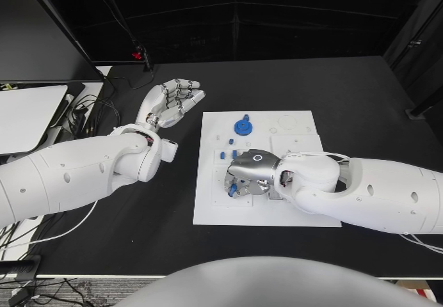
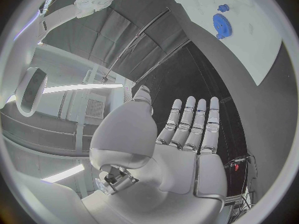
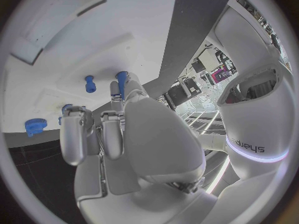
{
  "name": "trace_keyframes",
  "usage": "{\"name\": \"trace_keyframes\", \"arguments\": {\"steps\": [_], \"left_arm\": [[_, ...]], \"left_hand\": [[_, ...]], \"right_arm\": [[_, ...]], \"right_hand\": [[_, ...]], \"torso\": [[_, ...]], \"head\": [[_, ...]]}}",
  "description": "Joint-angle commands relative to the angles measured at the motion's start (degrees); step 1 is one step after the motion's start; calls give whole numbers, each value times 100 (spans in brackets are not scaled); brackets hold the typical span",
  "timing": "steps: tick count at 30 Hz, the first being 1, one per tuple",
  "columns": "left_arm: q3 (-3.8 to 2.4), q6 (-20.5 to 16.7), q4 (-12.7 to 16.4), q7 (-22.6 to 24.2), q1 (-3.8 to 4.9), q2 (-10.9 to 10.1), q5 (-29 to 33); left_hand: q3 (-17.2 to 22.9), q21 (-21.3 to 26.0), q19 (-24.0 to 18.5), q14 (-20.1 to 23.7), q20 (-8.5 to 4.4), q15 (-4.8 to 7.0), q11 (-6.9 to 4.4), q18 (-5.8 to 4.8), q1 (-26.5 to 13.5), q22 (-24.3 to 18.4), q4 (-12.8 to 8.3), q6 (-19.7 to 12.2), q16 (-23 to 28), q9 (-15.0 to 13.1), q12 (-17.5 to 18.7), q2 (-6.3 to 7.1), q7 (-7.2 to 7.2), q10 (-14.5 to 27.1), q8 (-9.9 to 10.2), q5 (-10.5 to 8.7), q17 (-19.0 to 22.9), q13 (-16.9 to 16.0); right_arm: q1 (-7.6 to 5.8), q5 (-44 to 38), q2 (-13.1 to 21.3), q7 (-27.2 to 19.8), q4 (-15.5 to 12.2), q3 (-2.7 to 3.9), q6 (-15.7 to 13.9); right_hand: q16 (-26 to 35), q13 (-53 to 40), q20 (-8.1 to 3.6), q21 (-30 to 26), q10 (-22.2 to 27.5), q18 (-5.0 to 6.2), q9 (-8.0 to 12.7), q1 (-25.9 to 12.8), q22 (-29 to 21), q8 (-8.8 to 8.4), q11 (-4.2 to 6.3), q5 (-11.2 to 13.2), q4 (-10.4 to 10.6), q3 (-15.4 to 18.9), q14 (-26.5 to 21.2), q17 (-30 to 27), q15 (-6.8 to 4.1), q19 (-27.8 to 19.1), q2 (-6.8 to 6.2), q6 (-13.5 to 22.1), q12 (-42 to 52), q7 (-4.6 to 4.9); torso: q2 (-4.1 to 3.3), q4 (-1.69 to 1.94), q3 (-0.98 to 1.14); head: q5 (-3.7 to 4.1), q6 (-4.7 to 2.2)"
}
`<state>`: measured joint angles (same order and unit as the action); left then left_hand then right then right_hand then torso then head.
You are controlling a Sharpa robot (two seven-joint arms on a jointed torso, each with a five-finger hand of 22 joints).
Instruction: Assemble the parts on the task board
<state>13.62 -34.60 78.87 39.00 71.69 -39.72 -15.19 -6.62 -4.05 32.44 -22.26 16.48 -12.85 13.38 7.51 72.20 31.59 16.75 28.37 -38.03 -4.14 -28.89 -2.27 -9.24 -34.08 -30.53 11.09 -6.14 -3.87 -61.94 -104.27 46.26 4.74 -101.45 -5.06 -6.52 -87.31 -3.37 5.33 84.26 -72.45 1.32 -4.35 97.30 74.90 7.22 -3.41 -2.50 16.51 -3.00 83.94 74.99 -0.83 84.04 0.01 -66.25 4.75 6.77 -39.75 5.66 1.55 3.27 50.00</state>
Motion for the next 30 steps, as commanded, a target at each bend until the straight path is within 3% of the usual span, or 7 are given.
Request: {"name": "trace_keyframes", "arguments": {"steps": [1, 8, 12, 15, 22, 30], "left_arm": [[-5, 41, 0, 248, 6, 7, 3], [-5, 37, 3, 246, 5, 4, 3], [-5, 37, 5, 247, 5, 0, 3], [-5, 39, 6, 247, 4, -2, 3], [-5, 45, 2, 247, 3, -4, 3], [-5, 56, -5, 245, -3, 4, 3]], "left_hand": [[-40, -30, 42, 39, 9, -9, 3, -25, 5, -8, -8, -50, -40, 9, -24, -45, -652, 43, -25, 26, 6, 9], [-40, -30, 42, 39, 9, -9, 3, -25, 5, -8, -8, -50, -40, 9, -24, -45, -652, 43, -25, 26, 6, 9], [-40, -30, 42, 39, 9, -9, 3, -25, 5, -8, -8, -50, -40, 9, -24, -45, -652, 43, -25, 26, 6, 9], [-40, -30, 42, 39, 9, -9, 3, -25, 5, -8, -8, -50, -40, 9, -24, -45, -652, 43, -25, 26, 6, 9], [-43, -30, 42, 41, 9, -9, 3, -25, 12, -12, -8, -53, -46, 10, -29, -53, -652, 46, -30, 33, 12, 9], [-43, -30, 42, 41, 9, -9, 3, -25, 12, -12, -8, -53, -46, 10, -29, -53, -652, 46, -30, 33, 12, 9]], "right_arm": [[4, -39, -9, 64, 19, -9, 138], [4, -39, -32, 90, 38, -9, 161], [4, -38, -35, 34, 24, -10, 119], [5, -12, -31, -23, 3, -11, 47], [17, 111, 5, -107, -45, -15, -310], [49, 474, 120, -207, -88, -17, -1019]], "right_hand": [[-29, -9, -2, -23, -21, 33, 2, 5, 1230, -13, -3, -18, 13, -23, 493, 935, 12, 255, 17, -6, -32, 12], [13, -2, 47, -97, 199, 49, 63, -137, 1197, -194, -113, -14, 27, 98, 472, 835, 96, 212, -129, 271, -140, 140], [73, -5, 114, -190, 506, 68, 83, -440, 1156, -363, -232, -20, 26, 313, 441, 700, 194, 158, -362, 590, -139, 258], [113, -19, 170, -246, 674, 81, 74, -740, 1130, -374, -290, -16, 16, 467, 419, 613, 248, 126, -522, 844, -119, 320], [141, -31, 221, -267, 739, 90, 59, -940, 1120, -357, -326, -18, 14, 506, 405, 553, 277, 117, -605, 988, -90, 373], [183, -33, 251, -305, 764, 103, 53, -1082, 1102, -348, -343, -18, 17, 477, 383, 458, 292, 100, -614, 1056, -78, 399]], "torso": [[2, 7, 0], [0, 10, -1], [1, 6, -2], [1, 5, 0], [3, 5, 1], [4, 6, -2]], "head": [[5, 0], [4, 0], [-6, 0], [-5, 0], [3, 0], [36, 0]]}}
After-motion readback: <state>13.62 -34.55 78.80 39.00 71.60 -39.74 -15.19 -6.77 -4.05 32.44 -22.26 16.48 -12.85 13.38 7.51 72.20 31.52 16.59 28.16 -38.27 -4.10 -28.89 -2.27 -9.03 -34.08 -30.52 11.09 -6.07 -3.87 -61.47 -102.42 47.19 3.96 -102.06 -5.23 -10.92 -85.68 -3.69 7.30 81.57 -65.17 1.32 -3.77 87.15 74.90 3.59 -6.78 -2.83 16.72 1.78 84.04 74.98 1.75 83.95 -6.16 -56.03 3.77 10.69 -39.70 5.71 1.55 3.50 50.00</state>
